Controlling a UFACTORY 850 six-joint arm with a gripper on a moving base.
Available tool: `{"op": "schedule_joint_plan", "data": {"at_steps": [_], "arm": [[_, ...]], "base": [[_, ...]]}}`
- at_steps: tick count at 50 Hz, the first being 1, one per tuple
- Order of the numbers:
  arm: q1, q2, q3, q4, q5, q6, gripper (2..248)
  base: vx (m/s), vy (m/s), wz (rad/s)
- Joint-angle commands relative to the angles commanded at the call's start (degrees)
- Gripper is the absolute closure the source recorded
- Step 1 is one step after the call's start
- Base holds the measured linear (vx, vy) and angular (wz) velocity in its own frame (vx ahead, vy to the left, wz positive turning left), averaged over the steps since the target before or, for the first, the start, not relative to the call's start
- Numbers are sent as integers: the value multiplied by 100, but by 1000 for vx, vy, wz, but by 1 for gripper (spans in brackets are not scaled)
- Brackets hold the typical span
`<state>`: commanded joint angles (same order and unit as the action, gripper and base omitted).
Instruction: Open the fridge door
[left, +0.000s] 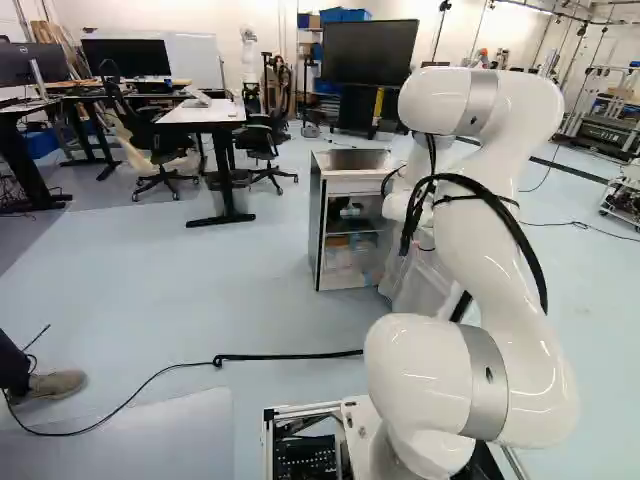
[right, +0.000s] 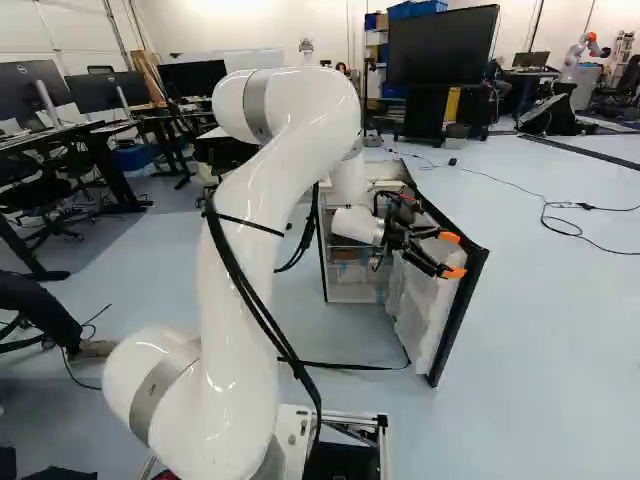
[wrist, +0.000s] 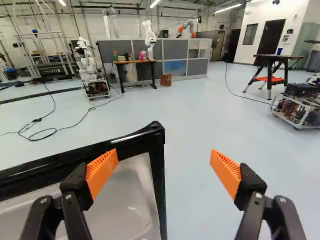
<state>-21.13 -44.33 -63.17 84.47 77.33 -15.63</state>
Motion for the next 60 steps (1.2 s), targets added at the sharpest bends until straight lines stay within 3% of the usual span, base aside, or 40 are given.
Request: {"op": "schedule_joint_plan", "data": {"at_steps": [14, 22, 37, 60], "arm": [[-255, -225, -419, 0, 0, 0, 3], [-287, -244, -455, 0, 0, 0, 3], [-98, 25, 46, -78, 0, 0, 3], [289, 493, 890, -968, 0, 0, 3]], "base": [[0, 0, 0], [0, 0, 0], [0, 0, 0], [0, 0, 0]]}}
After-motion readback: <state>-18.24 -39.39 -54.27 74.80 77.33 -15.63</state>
